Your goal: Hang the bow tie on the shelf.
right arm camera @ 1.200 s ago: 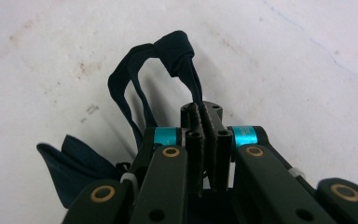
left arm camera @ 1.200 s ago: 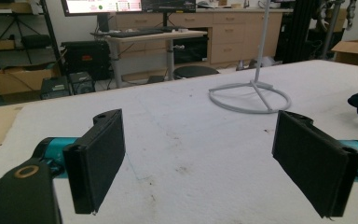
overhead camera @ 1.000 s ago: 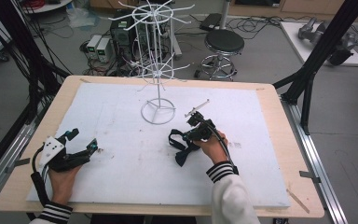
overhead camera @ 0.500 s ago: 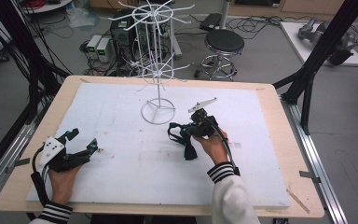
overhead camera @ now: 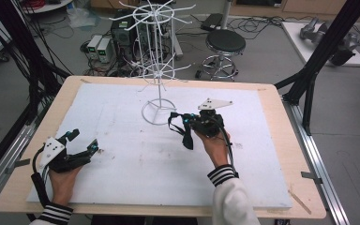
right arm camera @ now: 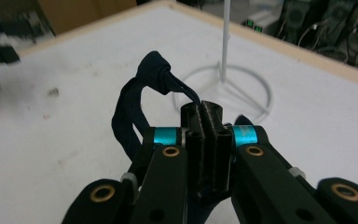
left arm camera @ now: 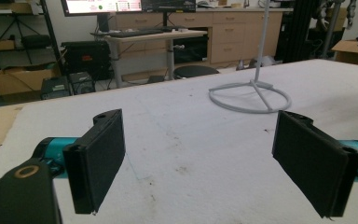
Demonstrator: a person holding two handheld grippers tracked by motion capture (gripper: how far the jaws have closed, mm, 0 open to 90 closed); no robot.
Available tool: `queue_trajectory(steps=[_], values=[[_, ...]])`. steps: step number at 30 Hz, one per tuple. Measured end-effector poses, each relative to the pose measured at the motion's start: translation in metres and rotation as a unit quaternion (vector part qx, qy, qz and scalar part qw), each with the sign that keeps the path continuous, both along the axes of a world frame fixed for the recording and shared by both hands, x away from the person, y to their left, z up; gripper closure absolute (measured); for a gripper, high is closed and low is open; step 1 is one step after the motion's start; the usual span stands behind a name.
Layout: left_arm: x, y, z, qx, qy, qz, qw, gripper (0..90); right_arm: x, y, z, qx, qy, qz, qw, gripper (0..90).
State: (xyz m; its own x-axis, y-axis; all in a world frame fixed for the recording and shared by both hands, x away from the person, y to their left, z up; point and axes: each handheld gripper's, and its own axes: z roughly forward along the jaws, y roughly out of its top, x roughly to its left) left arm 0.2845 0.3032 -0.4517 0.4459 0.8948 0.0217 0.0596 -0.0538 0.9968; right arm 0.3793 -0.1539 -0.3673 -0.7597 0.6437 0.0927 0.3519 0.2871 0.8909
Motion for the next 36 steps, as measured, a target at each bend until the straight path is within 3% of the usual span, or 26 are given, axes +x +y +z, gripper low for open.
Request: queue_trajectory(steps=[2, 5, 8, 20, 29, 36], values=[[0.000, 0.000, 0.000, 0.000, -0.001, 0.000, 1.0000, 17.5, -0.001, -0.001, 0.002, 0.010, -0.008, -0.002, 0.9999, 87.8], [0.000, 0.000, 0.000, 0.000, -0.001, 0.000, 1.0000, 17.5, -0.006, -0.003, 0.008, 0.035, -0.040, -0.009, 0.9985, 87.8], [0.000, 0.000, 0.000, 0.000, -0.001, 0.000, 1.0000, 17.5, -0.009, -0.003, 0.012, 0.051, -0.053, -0.012, 0.9973, 87.8], [0.000, 0.000, 0.000, 0.000, 0.000, 0.000, 1.0000, 17.5, -0.016, 0.002, 0.020, 0.061, -0.090, -0.015, 0.9940, 87.7], [0.000, 0.000, 0.000, 0.000, 0.000, 0.000, 1.0000, 17.5, -0.016, 0.011, 0.044, 0.089, -0.123, -0.018, 0.9882, 87.7], [0.000, 0.000, 0.000, -0.001, 0.000, 0.000, 1.0000, 17.5, -0.012, 0.018, 0.055, 0.094, -0.131, -0.027, 0.9866, 87.7]])
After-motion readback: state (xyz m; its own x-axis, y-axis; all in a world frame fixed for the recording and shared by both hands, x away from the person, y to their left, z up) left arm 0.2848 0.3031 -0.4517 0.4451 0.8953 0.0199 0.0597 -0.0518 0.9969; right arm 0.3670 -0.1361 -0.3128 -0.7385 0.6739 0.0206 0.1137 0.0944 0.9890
